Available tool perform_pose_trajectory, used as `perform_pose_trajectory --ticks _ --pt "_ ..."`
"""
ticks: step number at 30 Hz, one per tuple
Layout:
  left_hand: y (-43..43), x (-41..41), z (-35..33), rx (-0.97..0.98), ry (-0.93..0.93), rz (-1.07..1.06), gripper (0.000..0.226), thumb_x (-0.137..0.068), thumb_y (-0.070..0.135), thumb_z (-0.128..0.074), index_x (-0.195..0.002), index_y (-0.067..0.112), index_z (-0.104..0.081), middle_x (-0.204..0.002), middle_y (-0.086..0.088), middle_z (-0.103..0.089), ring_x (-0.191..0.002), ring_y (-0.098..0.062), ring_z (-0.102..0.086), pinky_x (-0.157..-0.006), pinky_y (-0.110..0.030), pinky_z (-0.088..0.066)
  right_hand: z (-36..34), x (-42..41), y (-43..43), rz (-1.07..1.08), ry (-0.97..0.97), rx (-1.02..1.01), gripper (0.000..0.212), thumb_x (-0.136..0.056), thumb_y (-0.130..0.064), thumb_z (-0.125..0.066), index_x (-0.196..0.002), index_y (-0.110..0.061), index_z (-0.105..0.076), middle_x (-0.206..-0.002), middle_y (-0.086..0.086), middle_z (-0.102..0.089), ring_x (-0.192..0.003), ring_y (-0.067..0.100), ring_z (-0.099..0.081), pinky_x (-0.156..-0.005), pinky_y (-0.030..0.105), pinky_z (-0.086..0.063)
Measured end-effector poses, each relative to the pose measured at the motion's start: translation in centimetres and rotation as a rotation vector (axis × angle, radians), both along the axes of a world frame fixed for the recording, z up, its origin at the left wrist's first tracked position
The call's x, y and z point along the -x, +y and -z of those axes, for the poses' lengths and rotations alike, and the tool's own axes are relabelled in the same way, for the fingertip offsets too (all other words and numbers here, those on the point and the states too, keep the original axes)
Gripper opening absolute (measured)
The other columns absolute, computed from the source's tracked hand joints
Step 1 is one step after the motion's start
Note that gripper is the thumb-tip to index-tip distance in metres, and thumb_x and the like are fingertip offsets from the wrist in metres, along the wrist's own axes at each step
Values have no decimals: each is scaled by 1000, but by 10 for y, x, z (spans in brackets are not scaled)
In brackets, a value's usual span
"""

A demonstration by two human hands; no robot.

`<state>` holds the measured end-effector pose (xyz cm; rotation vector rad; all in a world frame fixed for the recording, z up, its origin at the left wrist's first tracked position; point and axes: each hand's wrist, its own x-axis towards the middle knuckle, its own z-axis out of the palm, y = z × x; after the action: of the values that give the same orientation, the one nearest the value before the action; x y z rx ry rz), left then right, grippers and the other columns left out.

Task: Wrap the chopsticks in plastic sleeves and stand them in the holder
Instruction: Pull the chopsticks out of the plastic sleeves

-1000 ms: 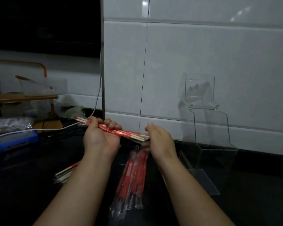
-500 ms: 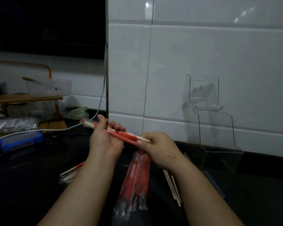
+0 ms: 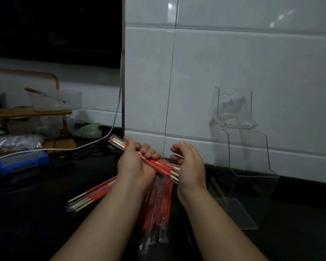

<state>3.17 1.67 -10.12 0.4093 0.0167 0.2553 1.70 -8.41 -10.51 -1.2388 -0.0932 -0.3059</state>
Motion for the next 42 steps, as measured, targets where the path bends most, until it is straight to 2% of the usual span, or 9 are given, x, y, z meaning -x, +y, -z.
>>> perform_pose_trajectory --ticks 7,11,20,23,27,32,34,38,42 --pt "-18 4 5 -149 68 9 43 -103 45 -44 -69 20 -38 -52 1 -42 -45 -13 -41 -48 -21 -40 -1 2 1 63 -6 -37 18 -95 -25 -54 -84 -20 -67 -94 -5 -67 -91 13 -60 -82 33 -47" --pt "-23 8 5 -230 52 1 41 -103 39 -45 -69 20 -38 -54 0 -43 -49 -14 -41 -48 -20 -39 2 7 5 45 -51 29 22 -100 -34 -46 -95 -20 -63 -90 -14 -61 -83 -1 -57 -68 19 -44" --pt "-22 14 1 -395 -16 64 39 -103 31 -47 -68 17 -38 -54 -1 -39 -50 -15 -42 -52 -26 -39 -4 4 0 14 -37 55 25 -102 -37 -42 -101 -20 -61 -100 -10 -61 -97 5 -55 -79 24 -43" --pt "-11 18 -2 -681 54 115 36 -100 24 -53 -67 17 -40 -52 -2 -38 -47 -20 -44 -50 -28 -35 -8 3 -7 31 -77 86 24 -101 -33 -46 -97 -16 -62 -89 -12 -59 -79 -2 -53 -65 12 -44" --pt "3 22 0 -1240 155 6 32 -97 26 -57 -67 19 -48 -50 2 -42 -45 -16 -38 -50 -29 -30 -14 0 -17 77 -106 143 24 -99 -32 -51 -95 -15 -67 -80 -8 -55 -72 7 -47 -66 23 -40" --pt "-1 24 2 -2030 102 -297 34 -100 37 -45 -71 19 -50 -72 0 -58 -73 -25 -57 -66 -36 -44 -15 -3 -22 13 -105 162 35 -98 -43 -52 -90 -14 -70 -60 -17 -53 -63 2 -43 -63 23 -34" --pt "-3 25 3 -2161 77 -350 33 -101 41 -43 -73 23 -47 -75 3 -55 -76 -25 -56 -63 -35 -39 -17 -3 -22 38 -111 208 43 -98 -45 -53 -92 -5 -67 -62 -12 -51 -60 6 -44 -62 25 -36" --pt "-2 27 4 -2202 4 -390 33 -100 43 -42 -73 25 -44 -74 4 -56 -75 -24 -56 -62 -35 -39 -21 0 -26 168 -168 322 35 -100 -36 -50 -77 -20 -69 -66 -11 -60 -66 3 -55 -63 25 -43" --pt "5 24 4 -2227 -19 -422 31 -101 41 -44 -74 26 -38 -73 2 -53 -74 -24 -53 -62 -35 -37 -21 8 -22 246 -294 344 35 -102 -32 -47 -73 -22 -64 -58 -12 -57 -58 -5 -53 -52 10 -38"
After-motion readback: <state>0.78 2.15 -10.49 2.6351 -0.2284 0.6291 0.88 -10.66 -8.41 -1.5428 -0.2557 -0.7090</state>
